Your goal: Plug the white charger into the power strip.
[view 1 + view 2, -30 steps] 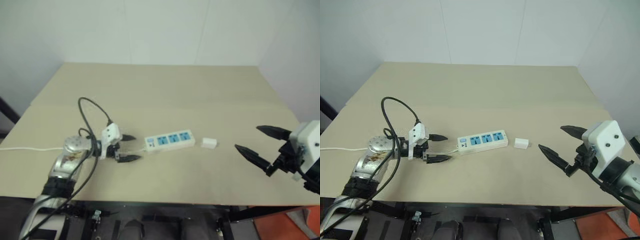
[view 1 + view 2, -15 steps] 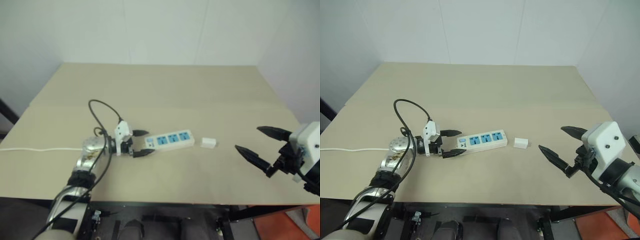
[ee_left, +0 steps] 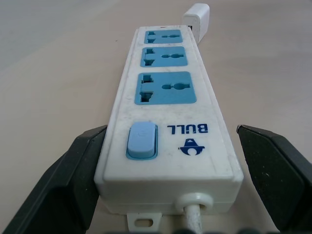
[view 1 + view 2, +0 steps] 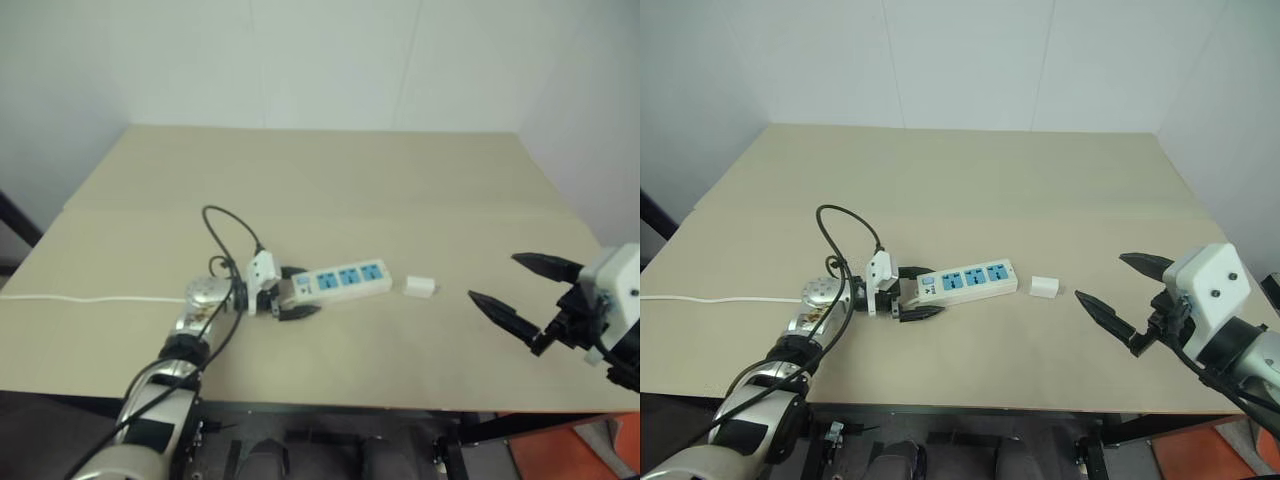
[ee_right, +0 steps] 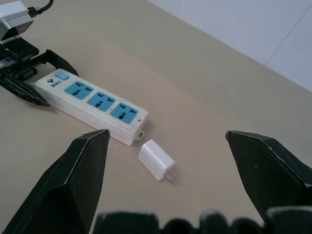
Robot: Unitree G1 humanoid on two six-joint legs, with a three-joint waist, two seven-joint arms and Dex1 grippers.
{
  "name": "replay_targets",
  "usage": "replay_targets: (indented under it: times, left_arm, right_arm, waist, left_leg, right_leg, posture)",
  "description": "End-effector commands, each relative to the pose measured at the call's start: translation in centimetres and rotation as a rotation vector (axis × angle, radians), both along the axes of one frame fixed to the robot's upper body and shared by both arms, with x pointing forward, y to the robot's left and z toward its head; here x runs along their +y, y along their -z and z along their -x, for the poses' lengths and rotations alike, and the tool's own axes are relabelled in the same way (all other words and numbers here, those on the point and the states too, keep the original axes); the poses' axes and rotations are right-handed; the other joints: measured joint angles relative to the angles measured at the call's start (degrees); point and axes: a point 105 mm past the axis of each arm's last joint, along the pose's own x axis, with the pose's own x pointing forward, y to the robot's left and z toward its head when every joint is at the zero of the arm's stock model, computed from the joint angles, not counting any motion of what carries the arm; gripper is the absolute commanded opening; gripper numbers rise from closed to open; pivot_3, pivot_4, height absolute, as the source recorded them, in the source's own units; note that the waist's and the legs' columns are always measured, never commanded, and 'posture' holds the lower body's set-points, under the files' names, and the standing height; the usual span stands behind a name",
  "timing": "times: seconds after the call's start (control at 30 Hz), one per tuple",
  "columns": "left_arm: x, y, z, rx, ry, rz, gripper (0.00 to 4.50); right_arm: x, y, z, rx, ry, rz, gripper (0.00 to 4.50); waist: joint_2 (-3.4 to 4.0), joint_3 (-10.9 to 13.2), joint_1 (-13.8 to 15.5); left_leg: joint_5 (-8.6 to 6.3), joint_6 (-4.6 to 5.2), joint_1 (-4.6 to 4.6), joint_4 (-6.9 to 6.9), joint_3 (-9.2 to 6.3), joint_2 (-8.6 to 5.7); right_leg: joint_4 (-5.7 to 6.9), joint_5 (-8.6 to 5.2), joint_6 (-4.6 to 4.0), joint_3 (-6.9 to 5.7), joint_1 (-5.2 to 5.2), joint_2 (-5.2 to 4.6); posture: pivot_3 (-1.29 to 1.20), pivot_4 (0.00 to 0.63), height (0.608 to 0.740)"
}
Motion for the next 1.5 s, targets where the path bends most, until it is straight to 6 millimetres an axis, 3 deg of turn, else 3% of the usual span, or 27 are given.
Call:
replay_targets:
  times: [0.03, 0.23, 0.4, 0.43, 0.7, 0.87, 1.07, 1.2, 1.5]
  left_arm:
    - [-0.6, 0.4, -0.2, 0.008, -0.013, 0.012, 4.47]
    - [-0.8, 0.4, -0.2, -0.014, -0.034, 0.058, 4.47]
    - [-0.8, 0.3, 0.3, -0.014, -0.002, 0.088, 3.32]
    - [-0.7, 0.3, 0.4, -0.015, 0.000, 0.089, 3.27]
    - [2.3, -1.6, 1.3, -0.068, 0.038, 0.027, 3.27]
    - [3.6, -2.5, 2.9, -0.089, 0.089, 0.008, 3.27]
    - [2.2, -2.6, 5.3, -0.072, 0.178, 0.027, 3.27]
    - [1.3, -2.3, 5.7, -0.055, 0.201, 0.031, 3.27]
    - [1.2, 0.7, 6.0, -0.020, 0.265, -0.088, 3.27]
  right_arm:
    - [0.1, -1.2, 0.2, -0.056, 0.003, 0.016, 4.50]
    - [0.4, -0.8, 0.2, -0.038, -0.010, 0.012, 4.50]
    - [0.5, -0.8, 0.0, -0.029, -0.023, 0.013, 4.50]
    - [0.5, -0.8, -0.1, -0.028, -0.024, 0.013, 4.50]
    - [0.6, -0.5, -0.5, -0.020, -0.037, 0.008, 4.50]
    - [0.6, -0.6, -0.6, -0.019, -0.045, 0.012, 4.50]
    - [0.6, -0.3, -0.5, 0.014, -0.083, 0.050, 4.50]
    - [0.5, -0.4, -0.6, 0.021, -0.102, 0.067, 4.50]
    - [1.0, 0.2, -1.5, 0.073, -0.184, 0.102, 4.50]
  waist:
    - [0.01, 0.0, 0.1]
    - [0.02, 0.0, 0.2]
    - [0.02, 0.0, 0.1]
    - [0.02, 0.0, 0.0]
    - [0.01, 0.0, -0.8]
    - [0.02, 0.0, -0.7]
    - [0.02, 0.0, -0.2]
    - [0.02, 0.0, -0.1]
    - [0.02, 0.0, -0.2]
  left_leg:
    - [0.00, 0.00, 0.02, 0.00, 0.00, 0.00]
    - [0.00, 0.00, 0.31, 0.01, -0.05, 0.00]
    - [0.00, 0.00, 0.29, 0.01, -0.07, 0.00]
    - [0.00, 0.00, 0.29, 0.01, -0.07, 0.00]
    - [0.00, 0.00, 0.28, 0.00, -0.07, 0.07]
    - [0.00, 0.00, 0.25, 0.00, -0.07, 0.07]
    - [0.00, 0.00, 0.17, 0.00, -0.07, 0.06]
    - [0.00, 0.00, 0.18, 0.00, -0.05, 0.05]
    - [0.00, 0.00, 0.20, 0.00, -0.04, 0.06]
  right_leg:
    - [0.00, 0.00, 0.01, 0.00, 0.03, 0.00]
    - [-0.12, -0.02, 0.06, -0.07, 0.43, -0.02]
    - [-0.15, -0.01, 0.06, -0.09, 0.45, -0.02]
    - [-0.16, -0.01, 0.06, -0.09, 0.44, -0.02]
    - [-0.13, -0.01, 0.05, -0.08, 0.39, 0.04]
    - [-0.12, -0.01, 0.04, -0.08, 0.34, 0.02]
    - [-0.12, -0.01, 0.04, -0.08, 0.26, -0.01]
    - [-0.14, -0.01, 0.04, -0.09, 0.28, -0.02]
    - [-0.16, -0.01, 0.04, -0.08, 0.28, 0.00]
  posture:
    - [0.00, 0.150, 0.740]
    - [0.00, 0.150, 0.740]
    - [0.00, 0.150, 0.740]
    - [0.00, 0.150, 0.740]
    - [0.00, 0.150, 0.740]
    - [0.00, 0.150, 0.740]
    - [0.00, 0.150, 0.740]
    - [0.00, 0.150, 0.740]
    - [0.00, 0.150, 0.740]
